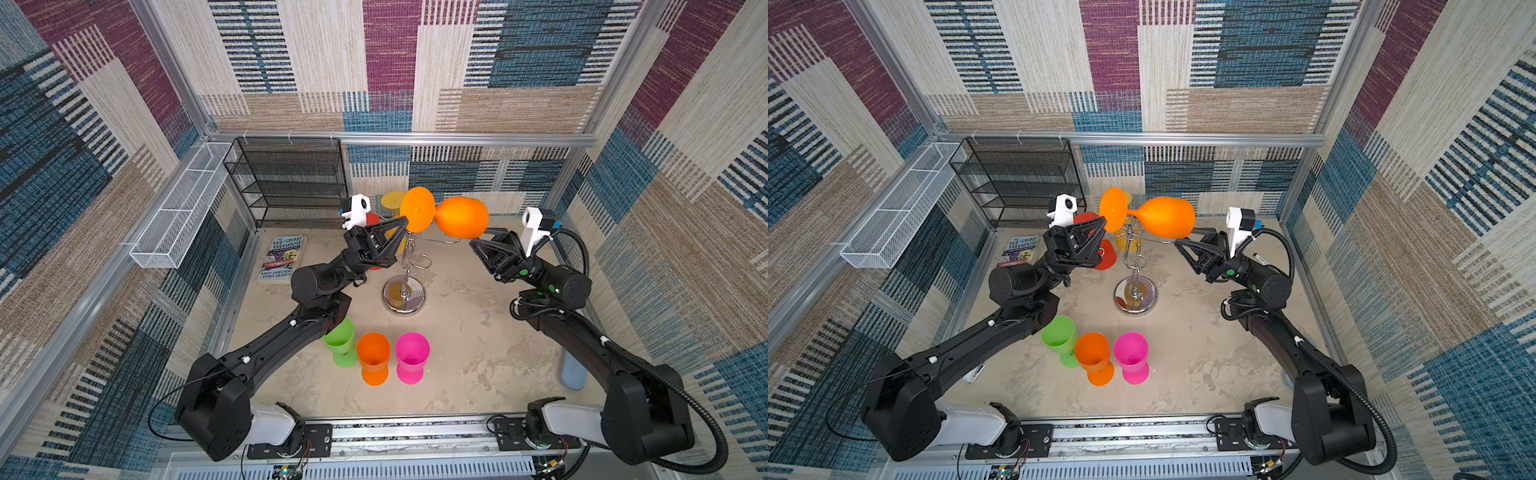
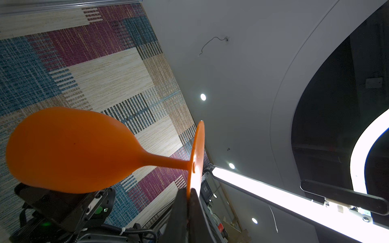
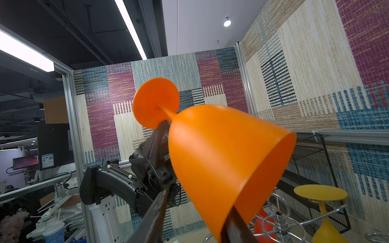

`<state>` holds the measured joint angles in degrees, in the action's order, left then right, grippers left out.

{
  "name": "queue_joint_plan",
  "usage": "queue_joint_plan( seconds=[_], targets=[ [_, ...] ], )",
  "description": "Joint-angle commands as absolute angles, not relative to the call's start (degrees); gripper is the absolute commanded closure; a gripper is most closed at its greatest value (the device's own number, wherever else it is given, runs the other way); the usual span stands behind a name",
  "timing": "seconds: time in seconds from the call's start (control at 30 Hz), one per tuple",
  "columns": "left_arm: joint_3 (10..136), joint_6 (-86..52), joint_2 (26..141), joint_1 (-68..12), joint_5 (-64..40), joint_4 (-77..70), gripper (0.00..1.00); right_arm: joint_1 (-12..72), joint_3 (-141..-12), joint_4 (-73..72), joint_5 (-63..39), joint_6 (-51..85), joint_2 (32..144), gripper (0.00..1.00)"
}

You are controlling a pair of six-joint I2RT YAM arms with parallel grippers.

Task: Take the wine glass off the wine glass rack
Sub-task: Pick up the wine glass from the wine glass rack.

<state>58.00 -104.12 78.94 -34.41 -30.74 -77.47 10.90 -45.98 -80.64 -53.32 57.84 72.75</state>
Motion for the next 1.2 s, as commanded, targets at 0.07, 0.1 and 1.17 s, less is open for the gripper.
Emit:
queue_joint_plan(
  seconds=[0.07, 0.1, 1.17],
  targets=[
    [57.92, -105.2, 79.53, -34.56, -29.89, -80.7, 1.0, 10.81, -45.7, -90.94, -53.04, 59.42, 72.85, 0.67],
    [57.94, -105.2, 79.62, -34.54, -29.9, -80.69, 1.0, 10.81, -45.62, -91.04, -52.91, 59.43, 72.79, 0.68],
    [60.9, -102.42, 80.86, -35.42, -31.05, -80.68, 0.45, 10.63, -49.53, -57.03, -43.12, 51.48, 58.39, 1.0]
  ],
)
